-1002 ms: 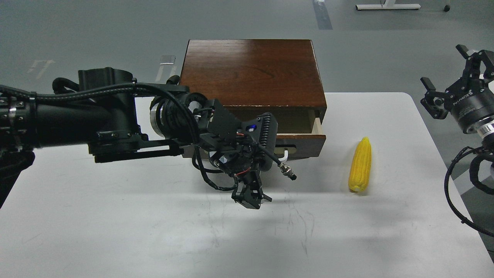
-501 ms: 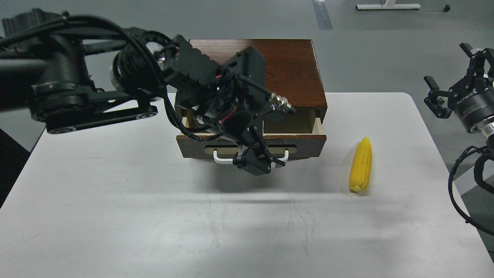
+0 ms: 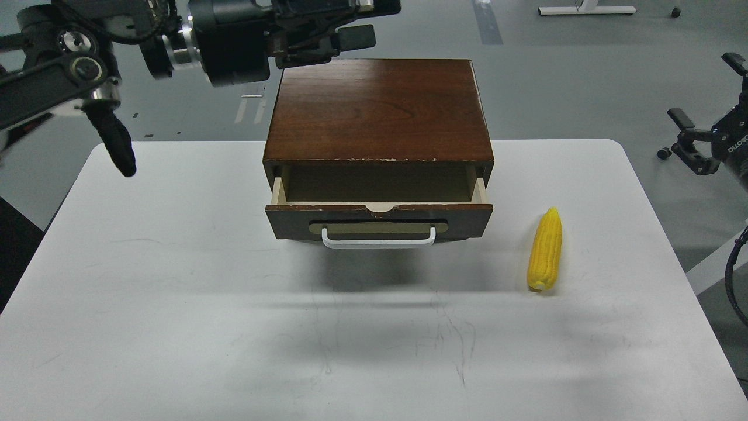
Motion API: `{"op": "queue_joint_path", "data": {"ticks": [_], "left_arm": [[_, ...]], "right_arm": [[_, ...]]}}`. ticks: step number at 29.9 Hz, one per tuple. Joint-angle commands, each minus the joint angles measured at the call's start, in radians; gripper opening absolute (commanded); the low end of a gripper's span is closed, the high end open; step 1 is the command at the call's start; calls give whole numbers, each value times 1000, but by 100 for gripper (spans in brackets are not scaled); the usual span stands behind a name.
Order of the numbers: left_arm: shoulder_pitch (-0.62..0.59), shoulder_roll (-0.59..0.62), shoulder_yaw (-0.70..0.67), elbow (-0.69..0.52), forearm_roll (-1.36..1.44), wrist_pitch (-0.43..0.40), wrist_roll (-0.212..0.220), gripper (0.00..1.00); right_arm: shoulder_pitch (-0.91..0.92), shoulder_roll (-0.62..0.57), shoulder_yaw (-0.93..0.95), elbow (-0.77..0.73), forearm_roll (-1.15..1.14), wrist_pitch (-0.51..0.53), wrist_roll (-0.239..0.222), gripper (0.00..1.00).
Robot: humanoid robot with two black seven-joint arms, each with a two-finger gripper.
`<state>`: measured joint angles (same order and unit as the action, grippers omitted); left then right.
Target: Put corn in drawer with both arms
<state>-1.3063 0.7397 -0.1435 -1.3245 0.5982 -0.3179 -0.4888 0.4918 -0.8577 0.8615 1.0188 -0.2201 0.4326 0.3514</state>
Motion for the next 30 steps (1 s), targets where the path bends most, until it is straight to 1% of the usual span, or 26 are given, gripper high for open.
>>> {"op": "queue_joint_path", "data": {"ticks": [1,4,7,9,10,12,15,16,18,21,23,24,25,26,27,29,30], "left_arm": [[160,0,-59,74,-141,65,0,99],[246,-13,-140,137,-175,63,0,99],[383,-66,-283,298,-216,25,0,99],[426,-80,-329,344,-260,-10,0,99],[426,-80,-329,344,-261,-10,0,99],[464,-85,-352,386,-325,-44,0,99],[504,-97,-357,392,-333,-50,0,98],[504,-97,-357,392,-333,-50,0,98],[519,-115,-358,393,-333,-47,0,99],[519,-128,-363,392,-330,-47,0,99],[519,-129,-369,392,-327,-47,0,99],[519,-131,-375,390,-327,-49,0,99],[519,-131,-375,390,-325,-49,0,99],[519,-131,-375,390,-324,-49,0,99],[518,-131,-375,389,-322,-52,0,99],[518,-132,-375,387,-322,-52,0,99],[518,-135,-375,384,-322,-52,0,98]], "right_arm": [[4,-17,-33,24,-126,0,-2,100],[5,-37,-50,46,-195,0,-2,100],[10,-73,-67,101,-304,1,-2,100],[11,-105,-71,122,-364,1,-2,100],[11,-106,-72,123,-364,1,-2,100],[20,-153,-91,153,-476,11,0,100],[43,-204,-127,205,-631,21,0,100],[44,-204,-127,205,-631,21,0,100],[66,-248,-165,233,-755,21,0,100],[125,-284,-234,233,-905,24,0,100],[165,-282,-277,228,-975,28,0,100],[212,-271,-333,224,-1043,31,0,100],[238,-262,-370,219,-1065,31,0,100],[293,-238,-445,201,-1093,31,-2,100],[351,-209,-528,169,-1093,31,-2,100],[404,-183,-610,130,-1093,31,-3,100],[451,-155,-681,92,-1091,31,-3,100]]}}
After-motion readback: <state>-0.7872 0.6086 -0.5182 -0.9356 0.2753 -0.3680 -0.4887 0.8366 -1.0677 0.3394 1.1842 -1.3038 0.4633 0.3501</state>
